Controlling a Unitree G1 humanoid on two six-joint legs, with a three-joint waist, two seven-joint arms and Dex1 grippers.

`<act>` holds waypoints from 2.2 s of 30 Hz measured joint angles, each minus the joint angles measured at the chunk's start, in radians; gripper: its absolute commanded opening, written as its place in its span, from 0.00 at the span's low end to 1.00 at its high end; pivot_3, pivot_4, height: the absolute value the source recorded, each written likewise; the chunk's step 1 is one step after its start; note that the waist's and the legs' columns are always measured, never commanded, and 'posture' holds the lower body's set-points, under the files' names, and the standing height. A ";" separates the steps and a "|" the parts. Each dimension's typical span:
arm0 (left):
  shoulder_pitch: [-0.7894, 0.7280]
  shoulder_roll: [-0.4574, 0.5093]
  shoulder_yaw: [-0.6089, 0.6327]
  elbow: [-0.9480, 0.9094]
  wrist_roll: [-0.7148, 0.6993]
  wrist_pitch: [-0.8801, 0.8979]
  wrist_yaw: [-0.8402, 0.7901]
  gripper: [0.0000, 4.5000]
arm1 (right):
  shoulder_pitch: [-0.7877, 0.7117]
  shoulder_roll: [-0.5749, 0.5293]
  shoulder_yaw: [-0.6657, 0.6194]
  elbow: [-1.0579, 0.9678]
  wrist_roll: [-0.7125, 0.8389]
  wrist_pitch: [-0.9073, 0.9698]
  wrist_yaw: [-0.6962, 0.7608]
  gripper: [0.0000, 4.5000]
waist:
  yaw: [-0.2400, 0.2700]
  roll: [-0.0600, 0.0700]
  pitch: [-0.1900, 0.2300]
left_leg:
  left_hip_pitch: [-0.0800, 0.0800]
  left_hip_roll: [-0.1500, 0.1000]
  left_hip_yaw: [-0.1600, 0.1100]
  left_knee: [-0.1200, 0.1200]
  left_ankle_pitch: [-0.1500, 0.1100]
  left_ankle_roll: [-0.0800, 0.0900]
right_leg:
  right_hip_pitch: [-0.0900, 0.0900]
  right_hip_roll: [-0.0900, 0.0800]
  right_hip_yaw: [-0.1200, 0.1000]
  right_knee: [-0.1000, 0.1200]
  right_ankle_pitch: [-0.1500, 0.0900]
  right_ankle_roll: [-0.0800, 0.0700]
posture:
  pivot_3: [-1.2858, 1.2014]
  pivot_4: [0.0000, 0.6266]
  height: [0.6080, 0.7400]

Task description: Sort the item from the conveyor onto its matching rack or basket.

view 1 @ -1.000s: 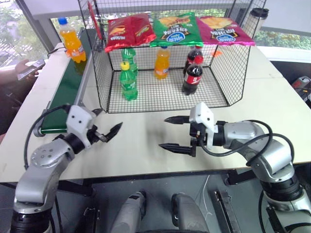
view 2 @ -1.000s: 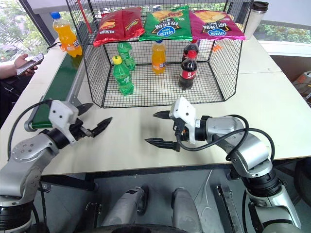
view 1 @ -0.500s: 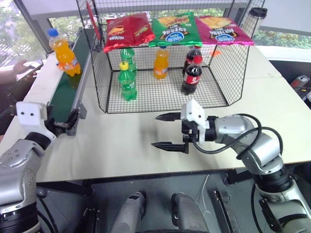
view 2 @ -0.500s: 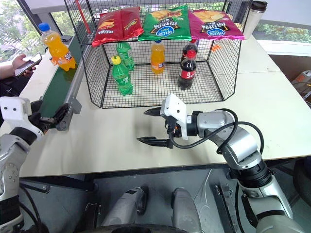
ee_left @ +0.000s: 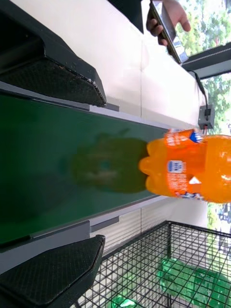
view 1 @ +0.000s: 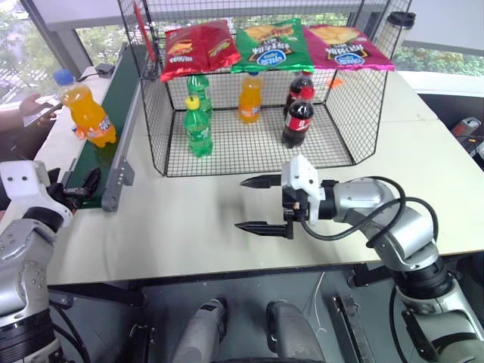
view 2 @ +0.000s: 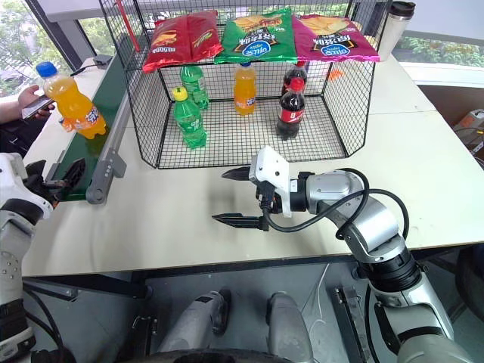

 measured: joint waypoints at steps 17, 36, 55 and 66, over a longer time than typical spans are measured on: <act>-0.011 0.002 -0.055 0.002 0.008 0.000 0.006 1.00 | 0.000 0.001 -0.001 0.000 0.003 0.003 -0.010 1.00 | 0.000 0.000 0.000 | 0.000 0.000 0.000 0.000 0.000 0.000 | 0.000 0.000 0.000 0.000 0.000 0.000 | 0.52 0.24 0.99; -0.038 0.049 -0.051 0.037 -0.082 -0.013 -0.097 0.64 | 0.005 -0.001 -0.004 0.000 0.004 0.013 -0.021 1.00 | 0.000 -0.001 0.000 | -0.001 0.000 0.000 0.000 0.000 0.000 | -0.001 0.000 0.000 0.000 0.000 0.000 | 0.52 0.24 0.99; -0.190 0.121 -0.499 -0.015 -0.102 -0.008 -0.483 0.64 | -0.083 0.098 -0.100 0.048 0.079 0.106 -0.163 1.00 | -0.002 0.000 0.000 | -0.003 0.000 0.001 -0.001 0.000 0.000 | -0.003 0.000 0.000 -0.001 0.001 -0.001 | 0.52 0.24 0.99; -0.243 0.046 -0.666 0.031 -0.016 -0.080 -0.591 0.64 | -0.122 0.118 -0.112 0.095 0.052 0.099 -0.238 1.00 | -0.001 0.000 0.000 | -0.003 0.000 0.001 -0.001 0.001 0.002 | -0.003 0.001 0.000 0.000 0.001 -0.001 | 0.52 0.24 0.99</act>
